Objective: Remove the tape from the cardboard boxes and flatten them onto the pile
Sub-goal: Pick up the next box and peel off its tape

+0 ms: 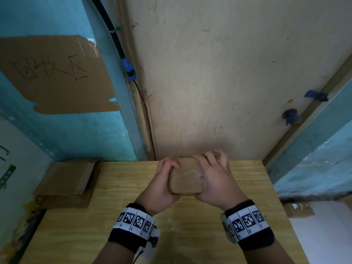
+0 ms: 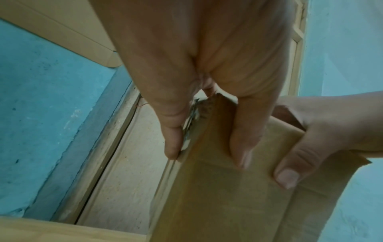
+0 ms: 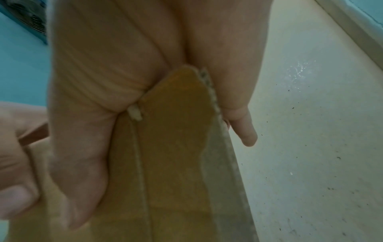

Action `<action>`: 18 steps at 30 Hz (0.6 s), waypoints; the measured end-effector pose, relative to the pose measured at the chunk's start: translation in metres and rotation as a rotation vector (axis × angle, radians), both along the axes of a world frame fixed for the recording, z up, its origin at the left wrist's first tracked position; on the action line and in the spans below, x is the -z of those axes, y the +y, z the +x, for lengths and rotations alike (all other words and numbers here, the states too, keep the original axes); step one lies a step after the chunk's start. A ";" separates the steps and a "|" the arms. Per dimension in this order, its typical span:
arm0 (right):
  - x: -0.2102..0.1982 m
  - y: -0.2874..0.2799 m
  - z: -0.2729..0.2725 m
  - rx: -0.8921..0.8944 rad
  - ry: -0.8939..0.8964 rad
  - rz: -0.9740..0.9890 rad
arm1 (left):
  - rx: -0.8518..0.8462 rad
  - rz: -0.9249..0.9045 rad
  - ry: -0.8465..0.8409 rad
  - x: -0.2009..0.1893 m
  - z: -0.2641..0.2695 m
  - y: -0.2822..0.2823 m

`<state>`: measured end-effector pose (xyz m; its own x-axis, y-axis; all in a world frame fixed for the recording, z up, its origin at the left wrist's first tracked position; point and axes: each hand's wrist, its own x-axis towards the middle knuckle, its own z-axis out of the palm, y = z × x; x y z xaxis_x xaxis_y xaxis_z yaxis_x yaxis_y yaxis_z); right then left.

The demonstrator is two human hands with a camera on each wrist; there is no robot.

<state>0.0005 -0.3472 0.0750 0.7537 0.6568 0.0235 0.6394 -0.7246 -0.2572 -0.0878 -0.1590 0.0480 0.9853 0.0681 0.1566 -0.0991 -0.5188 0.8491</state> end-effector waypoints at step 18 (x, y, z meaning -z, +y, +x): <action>0.008 0.000 -0.015 0.028 -0.122 -0.001 | -0.096 -0.124 0.028 0.005 -0.002 -0.012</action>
<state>-0.0144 -0.3476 0.0670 0.7635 0.6354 0.1154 0.6453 -0.7430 -0.1776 -0.0900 -0.1713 0.0428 0.9772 0.1794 0.1132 -0.0290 -0.4158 0.9090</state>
